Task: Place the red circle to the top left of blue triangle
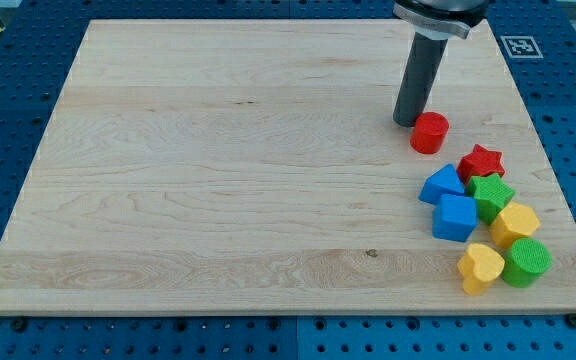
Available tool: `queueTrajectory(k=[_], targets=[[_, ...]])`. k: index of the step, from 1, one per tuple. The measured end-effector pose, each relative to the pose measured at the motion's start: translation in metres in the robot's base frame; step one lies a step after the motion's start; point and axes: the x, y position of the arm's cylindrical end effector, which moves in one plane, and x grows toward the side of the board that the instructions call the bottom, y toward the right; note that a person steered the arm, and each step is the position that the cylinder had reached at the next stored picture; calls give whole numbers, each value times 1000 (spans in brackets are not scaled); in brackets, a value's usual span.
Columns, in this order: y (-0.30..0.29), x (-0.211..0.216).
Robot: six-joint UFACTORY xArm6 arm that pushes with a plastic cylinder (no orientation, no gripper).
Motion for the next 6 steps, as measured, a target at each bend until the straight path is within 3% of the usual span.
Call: queueTrajectory(k=[1, 6], targets=[[20, -17], [43, 47]])
